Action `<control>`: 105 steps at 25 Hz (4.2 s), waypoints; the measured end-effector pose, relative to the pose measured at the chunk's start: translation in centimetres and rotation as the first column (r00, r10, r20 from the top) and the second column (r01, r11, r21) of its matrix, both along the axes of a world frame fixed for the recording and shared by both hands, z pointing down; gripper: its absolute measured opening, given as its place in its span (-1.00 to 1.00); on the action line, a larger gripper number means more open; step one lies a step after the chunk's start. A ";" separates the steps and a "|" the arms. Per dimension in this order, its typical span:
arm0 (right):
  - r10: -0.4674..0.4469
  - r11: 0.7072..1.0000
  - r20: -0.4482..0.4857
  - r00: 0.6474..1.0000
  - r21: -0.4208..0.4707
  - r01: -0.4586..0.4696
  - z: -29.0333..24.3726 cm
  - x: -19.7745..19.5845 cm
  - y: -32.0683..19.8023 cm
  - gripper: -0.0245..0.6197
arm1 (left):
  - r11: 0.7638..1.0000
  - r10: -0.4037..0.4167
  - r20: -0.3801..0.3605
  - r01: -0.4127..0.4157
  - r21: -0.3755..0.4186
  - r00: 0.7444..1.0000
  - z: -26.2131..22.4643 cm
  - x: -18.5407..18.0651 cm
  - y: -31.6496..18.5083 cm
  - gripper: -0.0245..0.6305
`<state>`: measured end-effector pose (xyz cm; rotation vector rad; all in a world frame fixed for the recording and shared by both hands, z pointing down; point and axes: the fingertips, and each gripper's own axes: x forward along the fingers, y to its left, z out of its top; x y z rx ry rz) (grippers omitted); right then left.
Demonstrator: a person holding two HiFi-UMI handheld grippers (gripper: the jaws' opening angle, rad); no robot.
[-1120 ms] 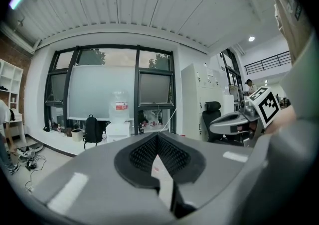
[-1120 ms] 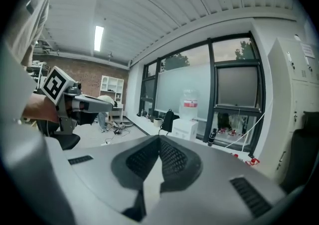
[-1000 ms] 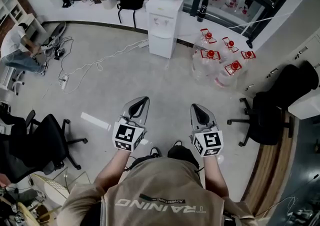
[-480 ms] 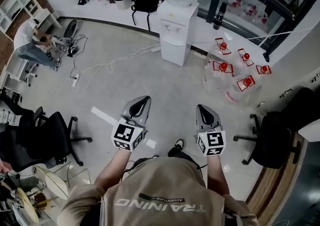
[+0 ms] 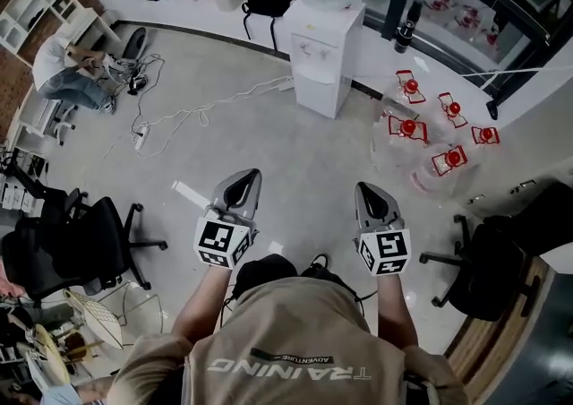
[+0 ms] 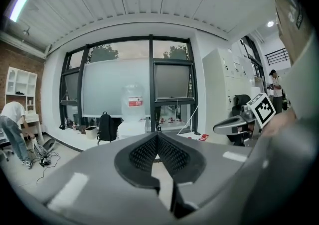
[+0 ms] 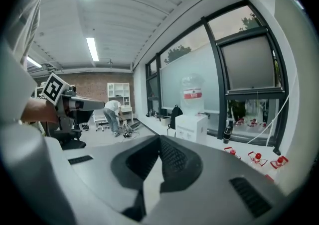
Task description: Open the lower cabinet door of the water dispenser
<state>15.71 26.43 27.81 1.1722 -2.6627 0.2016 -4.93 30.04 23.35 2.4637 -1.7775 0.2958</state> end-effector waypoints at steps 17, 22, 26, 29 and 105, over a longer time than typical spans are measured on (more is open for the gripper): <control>0.044 0.997 -0.046 0.998 0.067 -0.041 -2.9 -10.7 -10.9 -0.90 | 0.989 0.115 -0.020 -0.113 0.093 0.993 -1.6 -7.7 -12.5 -0.92; 0.110 0.992 -0.060 0.992 0.073 -0.106 -3.5 -12.8 -13.0 -0.90 | 0.984 0.162 -0.055 -0.157 0.079 0.985 -0.8 -10.3 -15.9 -0.92; 0.183 0.979 -0.070 0.981 0.106 -0.175 -4.3 -13.6 -14.7 -0.90 | 0.979 0.193 -0.061 -0.189 0.073 0.979 -0.4 -11.1 -18.4 -0.92; 0.225 0.965 -0.084 0.971 0.159 -0.209 -5.1 -13.9 -15.5 -0.90 | 0.979 0.187 -0.055 -0.182 0.087 0.981 -0.5 -12.1 -19.8 -0.92; 0.274 0.958 -0.049 0.961 0.104 -0.268 -2.9 -19.4 -58.3 -0.90 | 0.938 0.340 0.005 -0.340 0.066 0.940 0.9 -13.9 -62.1 -0.92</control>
